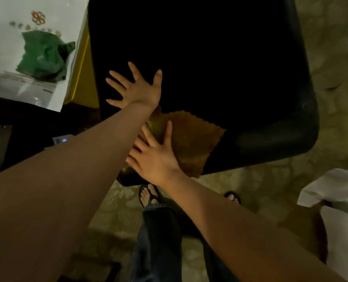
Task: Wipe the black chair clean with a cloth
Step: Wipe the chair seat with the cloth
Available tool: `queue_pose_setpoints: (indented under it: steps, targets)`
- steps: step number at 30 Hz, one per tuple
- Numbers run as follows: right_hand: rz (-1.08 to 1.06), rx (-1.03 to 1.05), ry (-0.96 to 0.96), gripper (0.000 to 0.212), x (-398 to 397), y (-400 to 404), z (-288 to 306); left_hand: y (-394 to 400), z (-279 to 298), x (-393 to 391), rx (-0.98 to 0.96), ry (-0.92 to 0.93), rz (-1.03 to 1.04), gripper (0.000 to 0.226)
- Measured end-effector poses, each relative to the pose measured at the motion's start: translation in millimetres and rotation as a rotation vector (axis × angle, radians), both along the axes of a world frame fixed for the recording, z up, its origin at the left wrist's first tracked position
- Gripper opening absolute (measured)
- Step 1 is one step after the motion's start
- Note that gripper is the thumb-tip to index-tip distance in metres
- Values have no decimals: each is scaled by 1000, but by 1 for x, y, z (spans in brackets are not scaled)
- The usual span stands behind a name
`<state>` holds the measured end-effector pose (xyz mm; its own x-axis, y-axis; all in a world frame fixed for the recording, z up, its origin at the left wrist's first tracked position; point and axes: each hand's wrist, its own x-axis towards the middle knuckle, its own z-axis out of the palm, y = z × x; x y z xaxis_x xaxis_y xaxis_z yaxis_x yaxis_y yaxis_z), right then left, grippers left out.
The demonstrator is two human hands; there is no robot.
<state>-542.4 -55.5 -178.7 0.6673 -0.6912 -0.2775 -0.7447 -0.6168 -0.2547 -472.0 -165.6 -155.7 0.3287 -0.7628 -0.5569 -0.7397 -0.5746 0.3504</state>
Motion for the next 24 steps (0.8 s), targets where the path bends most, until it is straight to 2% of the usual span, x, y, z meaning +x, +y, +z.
queue_pose_setpoints:
  steps: [3, 6, 8, 11, 13, 14, 16, 18, 20, 22, 23, 24]
  targets:
    - [78, -28, -97, 45, -18, 7, -12, -1, -3, -14, -1, 23, -11, 74]
    - [31, -138, -84, 45, -92, 23, -31, -11, -3, -21, 46, -5, 29, 80]
    - [-241, -143, -87, 46, -144, 24, -39, -16, -5, -23, 77, -50, 59, 88]
    - [-834, -206, -57, 48, -163, 10, -42, -16, -8, -30, 101, -104, 48, 99]
    - [-966, -256, -33, 49, -137, 2, -40, -17, -9, -30, 101, -124, 62, 104]
    - [-908, -259, -40, 50, -117, 2, -40, -18, -9, -30, 98, -133, 78, 105]
    - [-659, -216, -66, 49, -79, 8, -37, -17, -10, -37, 55, -157, 70, 106]
    - [-512, -176, -96, 45, -48, 14, -35, -13, -11, -62, -42, -171, -45, 103]
    - [-378, -98, -64, 41, -43, 10, -23, -10, -11, -100, -121, -115, -182, 100]
    - [-130, 2, -36, 41, -67, 4, -17, -9, -9, -139, -137, -41, -268, 97]
    - [-120, -6, -116, 41, -88, 4, -17, -10, -9, -154, -135, -17, -293, 95]
    - [-249, -58, -202, 43, -113, 6, -21, -11, -9, -165, -131, 0, -308, 94]
